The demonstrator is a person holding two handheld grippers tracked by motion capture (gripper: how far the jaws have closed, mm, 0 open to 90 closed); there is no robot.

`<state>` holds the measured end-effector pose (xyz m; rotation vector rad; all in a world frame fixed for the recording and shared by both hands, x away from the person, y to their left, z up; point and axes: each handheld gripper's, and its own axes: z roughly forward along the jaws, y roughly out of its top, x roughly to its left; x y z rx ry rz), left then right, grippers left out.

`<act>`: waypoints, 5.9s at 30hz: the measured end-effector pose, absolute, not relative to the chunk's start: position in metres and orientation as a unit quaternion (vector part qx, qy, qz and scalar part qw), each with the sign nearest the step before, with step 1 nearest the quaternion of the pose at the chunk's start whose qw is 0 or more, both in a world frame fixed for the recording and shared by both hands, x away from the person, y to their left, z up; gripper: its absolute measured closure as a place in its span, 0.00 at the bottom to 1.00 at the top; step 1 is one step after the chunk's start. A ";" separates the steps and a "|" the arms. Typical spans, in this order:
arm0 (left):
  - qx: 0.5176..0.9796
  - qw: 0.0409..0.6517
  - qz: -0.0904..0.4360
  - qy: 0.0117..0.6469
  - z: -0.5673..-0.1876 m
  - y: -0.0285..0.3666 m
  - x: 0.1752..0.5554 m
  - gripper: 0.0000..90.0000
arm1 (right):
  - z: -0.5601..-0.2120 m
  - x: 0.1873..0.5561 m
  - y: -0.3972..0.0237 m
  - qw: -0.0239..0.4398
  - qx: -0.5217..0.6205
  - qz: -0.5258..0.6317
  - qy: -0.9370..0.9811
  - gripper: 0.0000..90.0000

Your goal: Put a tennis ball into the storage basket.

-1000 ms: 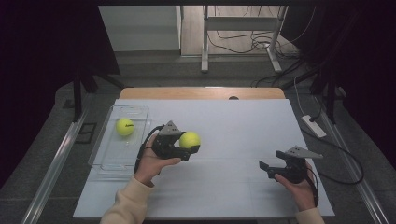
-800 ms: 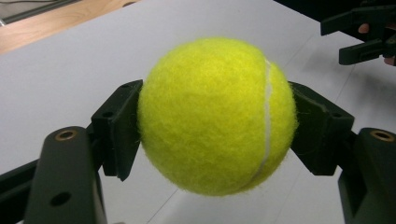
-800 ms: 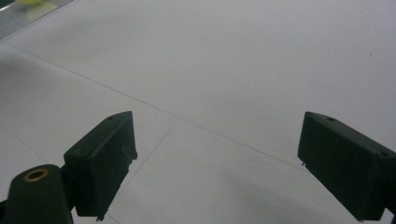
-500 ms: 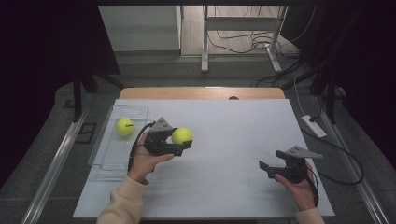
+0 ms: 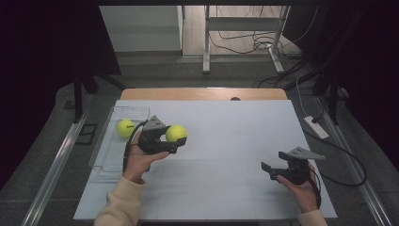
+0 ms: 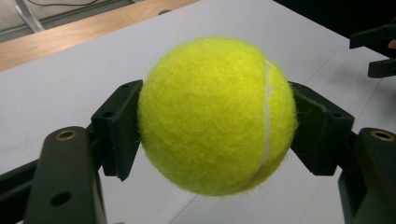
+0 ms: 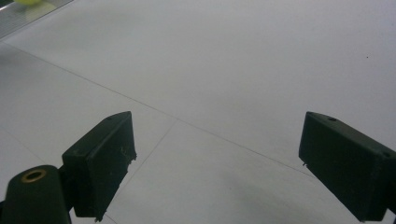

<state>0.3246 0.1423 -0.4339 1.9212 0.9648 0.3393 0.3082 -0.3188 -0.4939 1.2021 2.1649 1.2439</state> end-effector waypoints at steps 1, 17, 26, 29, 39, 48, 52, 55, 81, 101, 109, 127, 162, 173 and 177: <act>0.782 0.464 0.139 0.393 -0.434 0.143 0.325 0.30 | -0.494 0.308 -0.319 0.184 0.427 0.441 0.768 0.12; 0.770 0.469 0.152 0.406 -0.429 0.157 0.323 0.30 | -0.494 0.308 -0.318 0.184 0.427 0.440 0.769 0.12; 0.763 0.468 0.161 0.415 -0.428 0.165 0.323 0.30 | -0.495 0.308 -0.318 0.183 0.426 0.439 0.770 0.13; 0.762 0.466 0.164 0.418 -0.428 0.167 0.323 0.30 | -0.495 0.308 -0.318 0.183 0.426 0.438 0.770 0.13; 0.753 0.465 0.176 0.430 -0.427 0.176 0.322 0.30 | -0.495 0.308 -0.318 0.182 0.426 0.438 0.770 0.13; 0.747 0.460 0.184 0.443 -0.427 0.184 0.322 0.30 | -0.495 0.309 -0.318 0.183 0.426 0.437 0.770 0.13; 0.742 0.460 0.188 0.450 -0.427 0.190 0.322 0.30 | -0.495 0.308 -0.318 0.183 0.427 0.437 0.770 0.13; 0.740 0.459 0.190 0.454 -0.428 0.192 0.322 0.30 | -0.495 0.308 -0.318 0.183 0.427 0.437 0.770 0.13; 0.723 0.444 0.207 0.487 -0.429 0.223 0.313 0.30 | -0.496 0.309 -0.318 0.183 0.428 0.435 0.771 0.13; 0.711 0.426 0.221 0.514 -0.432 0.245 0.309 0.30 | -0.497 0.309 -0.317 0.183 0.429 0.433 0.771 0.13; 0.704 0.422 0.224 0.526 -0.433 0.256 0.306 0.30 | -0.497 0.309 -0.318 0.183 0.430 0.433 0.771 0.13; 0.688 0.400 0.235 0.558 -0.435 0.281 0.300 0.30 | -0.497 0.309 -0.317 0.185 0.429 0.431 0.772 0.14; 0.715 0.309 0.214 0.589 -0.462 0.291 0.318 0.30 | -0.499 0.310 -0.316 0.183 0.427 0.428 0.775 0.13; 0.722 0.295 0.200 0.593 -0.468 0.292 0.321 0.30 | -0.499 0.310 -0.315 0.183 0.427 0.428 0.776 0.13; 0.723 0.292 0.199 0.594 -0.469 0.292 0.322 0.30 | -0.499 0.310 -0.315 0.183 0.428 0.428 0.775 0.13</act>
